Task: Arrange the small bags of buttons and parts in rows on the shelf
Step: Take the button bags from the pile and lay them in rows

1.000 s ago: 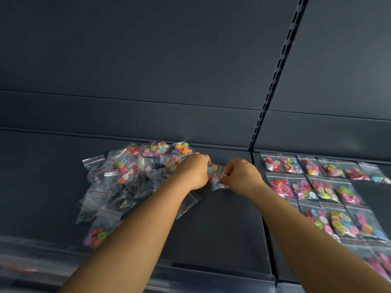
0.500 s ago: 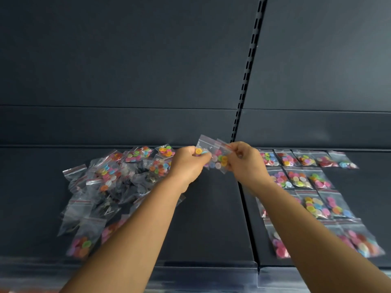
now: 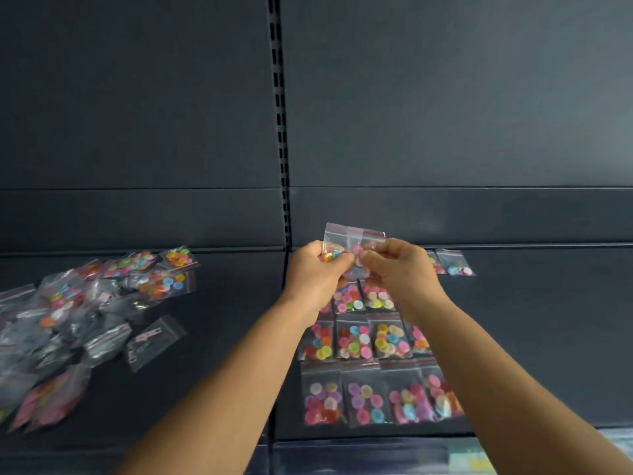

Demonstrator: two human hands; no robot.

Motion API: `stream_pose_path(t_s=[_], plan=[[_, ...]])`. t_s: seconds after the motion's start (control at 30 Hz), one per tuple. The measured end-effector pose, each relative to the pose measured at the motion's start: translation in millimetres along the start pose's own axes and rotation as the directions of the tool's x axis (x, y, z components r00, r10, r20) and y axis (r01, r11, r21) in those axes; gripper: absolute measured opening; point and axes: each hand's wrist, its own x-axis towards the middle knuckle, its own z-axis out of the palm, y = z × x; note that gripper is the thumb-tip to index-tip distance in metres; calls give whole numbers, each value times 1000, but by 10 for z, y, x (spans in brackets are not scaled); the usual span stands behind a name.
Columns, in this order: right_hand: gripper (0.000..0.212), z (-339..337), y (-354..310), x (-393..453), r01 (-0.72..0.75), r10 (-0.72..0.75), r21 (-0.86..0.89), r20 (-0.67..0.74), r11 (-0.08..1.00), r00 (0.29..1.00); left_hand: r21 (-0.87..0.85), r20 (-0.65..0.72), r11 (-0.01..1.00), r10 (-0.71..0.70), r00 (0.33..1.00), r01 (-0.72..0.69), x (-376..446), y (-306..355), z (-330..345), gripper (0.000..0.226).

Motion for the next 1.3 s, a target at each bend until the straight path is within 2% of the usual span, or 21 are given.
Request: stream_pose_path(t_s=[0.13,0.27,0.4,0.53,0.73,0.83,0.93,1.03,1.1,1.17,1.3], plan=[[4,-566,135,128,2,-3,-60,-19,998,1000,87,2,996,-23,1000,22,-84,67,544,20],[11,-1054,252,229,-11,6,-95,-58,995,998,225,-14,974,-15,1000,18,-124,78,986,28],[14,-1458,388,318,-59,47,-174,-74,983,996,306,-51,952,33,998,-16,-128,70,1301,17],[12,-1709,550,364,-67,40,-313,-91,948,995,439,-24,897,66,998,-49,-137,23,1547,9],[21,-1788,761,378,-64,25,-461,-91,885,996,678,26,724,150,988,-127,-135,-94,1762,36],[36,-1773,776,357,-51,7,-572,-79,818,997,789,54,588,225,973,-180,-145,-93,1818,41],[50,-1779,773,315,44,-101,-703,-40,710,994,879,77,430,298,951,-206,-160,-109,1807,52],[39,-1813,746,281,186,-214,-766,65,616,975,882,181,346,381,906,-322,-175,-108,1772,44],[25,-1819,749,261,256,-211,-793,164,553,964,847,317,307,364,876,-434,-184,-128,1773,34],[19,-1814,768,243,277,-176,-793,215,543,961,820,397,305,308,864,-485,-208,-168,1770,29],[17,-1789,799,220,283,-166,-774,230,566,959,812,383,353,280,880,-465,-223,-257,1740,25]])
